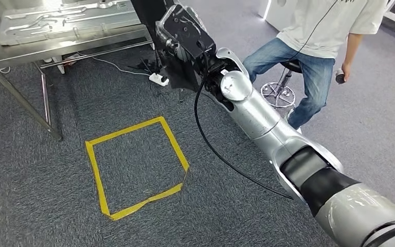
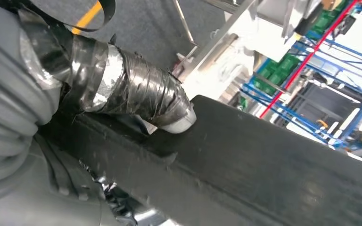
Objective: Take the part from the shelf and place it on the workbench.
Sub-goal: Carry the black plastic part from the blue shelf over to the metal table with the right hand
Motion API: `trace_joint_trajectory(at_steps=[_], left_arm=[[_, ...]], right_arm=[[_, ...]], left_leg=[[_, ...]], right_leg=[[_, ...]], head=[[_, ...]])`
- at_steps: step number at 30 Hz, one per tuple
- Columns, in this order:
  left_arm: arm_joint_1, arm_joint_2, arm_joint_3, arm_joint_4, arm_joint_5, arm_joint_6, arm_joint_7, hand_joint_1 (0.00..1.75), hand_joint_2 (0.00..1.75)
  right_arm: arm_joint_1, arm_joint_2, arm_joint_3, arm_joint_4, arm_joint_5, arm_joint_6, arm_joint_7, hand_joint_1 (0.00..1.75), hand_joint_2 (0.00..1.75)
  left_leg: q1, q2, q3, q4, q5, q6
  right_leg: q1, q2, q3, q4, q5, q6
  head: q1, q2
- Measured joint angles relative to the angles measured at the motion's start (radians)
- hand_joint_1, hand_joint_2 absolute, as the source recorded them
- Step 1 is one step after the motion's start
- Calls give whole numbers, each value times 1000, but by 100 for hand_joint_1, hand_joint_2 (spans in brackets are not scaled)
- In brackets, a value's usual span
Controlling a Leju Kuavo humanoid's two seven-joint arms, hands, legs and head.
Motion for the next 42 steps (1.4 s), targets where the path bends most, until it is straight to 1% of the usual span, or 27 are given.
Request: trace_joint_trajectory(at_steps=[2, 5, 6, 7, 8, 10, 12, 14, 17, 18, 20, 21, 22, 23, 25, 26, 27, 30, 32, 33, 35, 36, 37, 38, 39, 41, 42], left_arm=[[-2, 0, 0, 0, 0, -2, -4, 0, 175], [-2, 0, 0, 0, 0, -6, -14, 0, 175], [-2, 0, 0, 0, 0, -6, -17, 0, 175], [-1, 0, 0, 0, -1, -7, -19, 0, 175], [-1, 0, 0, 0, -1, -7, -20, 0, 175], [-2, -1, 0, 0, -2, -7, -22, 0, 175], [-4, -3, 0, 0, -2, -8, -23, 0, 175], [-5, -3, 0, 0, -2, -14, -24, 0, 175], [-5, -4, 0, 0, -2, -19, -26, 0, 175], [-6, -4, 0, 0, -2, -19, -27, 0, 175], [-5, -3, 0, 0, -1, -19, -28, 0, 175], [-3, -3, 0, 0, -1, -19, -28, 0, 175], [-1, -3, 0, 0, -1, -20, -28, 0, 175], [1, -3, 0, 0, -2, -20, -28, 0, 175], [1, -4, 0, 0, -2, -20, -28, 0, 175], [1, -4, 0, 0, -2, -20, -28, 0, 175], [-1, -4, 0, 0, -2, -19, -28, 0, 175], [-3, -4, 0, 0, -3, -19, -29, 0, 175], [-4, -4, 0, 0, -5, -21, -29, 0, 175], [-4, -4, 0, 0, -6, -22, -29, 0, 175], [-5, -4, 0, 0, -8, -24, -29, 0, 175], [-4, -4, 0, 0, -8, -25, -29, 0, 175], [-4, -4, 0, 0, -9, -25, -29, 0, 175], [-4, -5, 0, 0, -9, -25, -29, 0, 175], [-4, -6, 0, 0, -9, -25, -29, 0, 175], [-4, -8, 0, 0, -9, -24, -29, 0, 175], [-5, -8, 0, 1, -9, -23, -29, 0, 175]], right_arm=[[-2, -6, 0, -2, 18, -8, 2, 175, 175], [-2, -15, 0, -4, 47, -28, 4, 175, 175], [2, -17, 0, -4, 53, -32, 4, 175, 175], [7, -19, 0, -4, 58, -35, 5, 175, 175], [11, -21, 0, -4, 62, -36, 5, 175, 175], [13, -23, 0, -4, 70, -36, 4, 175, 175], [8, -23, 0, -6, 81, -38, 4, 175, 175], [5, -25, 0, -7, 99, -42, 5, 175, 175], [5, -28, -1, -9, 121, -48, 10, 175, 175], [5, -28, -1, -9, 124, -49, 10, 175, 175], [6, -29, -1, -9, 125, -51, 11, 175, 175], [9, -29, -1, -8, 126, -52, 11, 175, 175], [13, -29, -1, -8, 126, -52, 11, 175, 175], [16, -29, -1, -8, 127, -53, 11, 175, 175], [19, -29, -1, -8, 128, -53, 11, 175, 175], [18, -29, -1, -8, 129, -54, 10, 175, 175], [17, -29, -1, -8, 129, -54, 10, 175, 175], [19, -29, -1, -8, 130, -54, 10, 175, 175], [19, -29, -1, -9, 132, -54, 9, 175, 175], [18, -30, -1, -9, 134, -54, 9, 175, 175], [17, -31, -1, -9, 140, -54, 8, 175, 175], [19, -31, -1, -8, 142, -54, 8, 175, 175], [21, -31, -1, -8, 143, -54, 9, 175, 175], [22, -31, -1, -8, 144, -54, 9, 175, 175], [23, -31, -1, -8, 144, -54, 10, 175, 175], [23, -32, -1, -8, 145, -54, 10, 175, 175], [24, -33, -1, -8, 145, -54, 11, 175, 175]], left_leg=[[3, -3, 6, -5, -1, 15], [0, -7, 12, -7, -7, 30], [-3, -9, 14, -7, -10, 33], [-6, -11, 18, -7, -13, 35], [-8, -13, 24, -6, -17, 35], [-12, -16, 36, -7, -25, 34], [-15, -18, 42, -7, -32, 28], [-14, -19, 45, -11, -37, 17], [-14, -14, 42, 15, -55, 2], [-13, -11, 21, 57, -73, -3], [-7, -8, -49, 179, -113, -13], [-4, -6, -83, 227, -120, -18], [0, -5, -102, 243, -108, -22], [3, -3, -103, 221, -77, -25], [6, 2, -61, 102, 3, -28], [4, 4, -36, 46, 25, -27], [1, 5, -17, 10, 30, -21], [-3, 2, 2, -15, 8, 3], [-1, -2, 20, -23, -2, 18], [1, -4, 32, -27, -8, 24], [1, -7, 55, -31, -26, 31], [1, -8, 67, -31, -35, 32], [1, -10, 82, -31, -46, 32], [1, -12, 97, -31, -57, 32], [1, -14, 113, -31, -69, 30], [0, -16, 140, -30, -95, 22], [-1, -17, 150, -31, -106, 16]], right_leg=[[-1, 1, -17, 40, -26, 8], [2, 7, -117, 222, -97, 9], [3, 8, -148, 270, -103, 7], [4, 9, -162, 280, -90, 4], [7, 9, -156, 251, -59, -2], [14, 12, -102, 119, 17, -20], [22, 14, -54, 18, 46, -33], [27, 14, -39, -6, 39, -39], [15, 11, -11, -27, 38, -48], [12, 10, 0, -33, 36, -51], [12, 8, 14, -34, 25, -56], [12, 8, 20, -34, 19, -55], [11, 8, 28, -33, 11, -54], [10, 8, 36, -31, 2, -51], [7, 9, 56, -28, -19, -42], [8, 9, 62, -25, -28, -36], [9, 9, 66, -25, -35, -30], [11, 9, 68, -18, -37, -13], [8, 9, 39, 40, -28, -6], [7, 10, 4, 95, -30, -3], [6, 10, -84, 215, -64, 4], [6, 10, -122, 255, -87, 6], [6, 10, -147, 266, -101, 6], [6, 10, -158, 249, -99, 5], [6, 10, -156, 206, -74, 2], [9, 10, -132, 78, 33, -8], [12, 11, -119, 28, 76, -13]], head=[[1, 0], [1, 0], [1, 0], [1, 0], [1, 0], [1, 0], [0, 0], [0, 0], [-2, 0], [-2, 0], [-3, 0], [-3, 0], [-3, 0], [-3, 0], [-4, 0], [-5, 0], [-7, 0], [-8, 0], [-6, 0], [-6, 0], [-5, 0], [-5, 0], [-5, 0], [-5, 0], [-5, 0], [-5, 0], [-5, 0]])
